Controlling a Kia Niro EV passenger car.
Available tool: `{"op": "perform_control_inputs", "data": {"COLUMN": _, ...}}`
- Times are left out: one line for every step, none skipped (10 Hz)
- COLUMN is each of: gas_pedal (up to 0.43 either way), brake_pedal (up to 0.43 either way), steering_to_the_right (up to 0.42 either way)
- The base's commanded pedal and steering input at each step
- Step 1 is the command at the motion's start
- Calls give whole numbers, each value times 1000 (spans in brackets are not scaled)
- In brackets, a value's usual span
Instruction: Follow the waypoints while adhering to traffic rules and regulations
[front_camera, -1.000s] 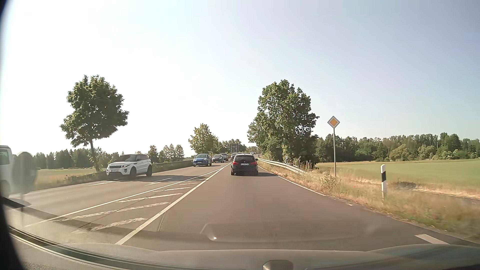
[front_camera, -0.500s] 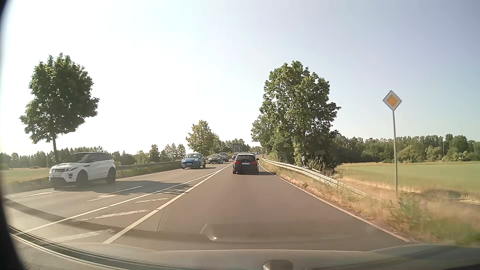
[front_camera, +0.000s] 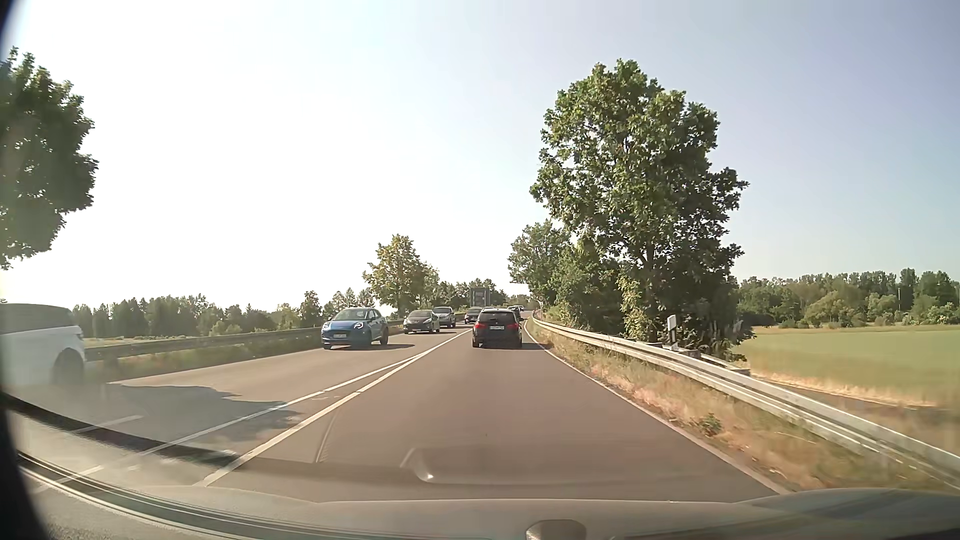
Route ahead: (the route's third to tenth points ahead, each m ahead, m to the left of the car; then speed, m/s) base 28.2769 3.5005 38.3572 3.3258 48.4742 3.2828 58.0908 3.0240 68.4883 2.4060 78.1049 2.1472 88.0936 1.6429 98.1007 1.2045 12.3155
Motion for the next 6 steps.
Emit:
{"op": "perform_control_inputs", "data": {"gas_pedal": 157, "brake_pedal": 18, "steering_to_the_right": -10}}
{"op": "perform_control_inputs", "data": {"gas_pedal": 157, "brake_pedal": 18, "steering_to_the_right": -10}}
{"op": "perform_control_inputs", "data": {"gas_pedal": 157, "brake_pedal": 18, "steering_to_the_right": -10}}
{"op": "perform_control_inputs", "data": {"gas_pedal": 157, "brake_pedal": 18, "steering_to_the_right": -10}}
{"op": "perform_control_inputs", "data": {"gas_pedal": 157, "brake_pedal": 18, "steering_to_the_right": -9}}
{"op": "perform_control_inputs", "data": {"gas_pedal": 157, "brake_pedal": 18, "steering_to_the_right": -9}}
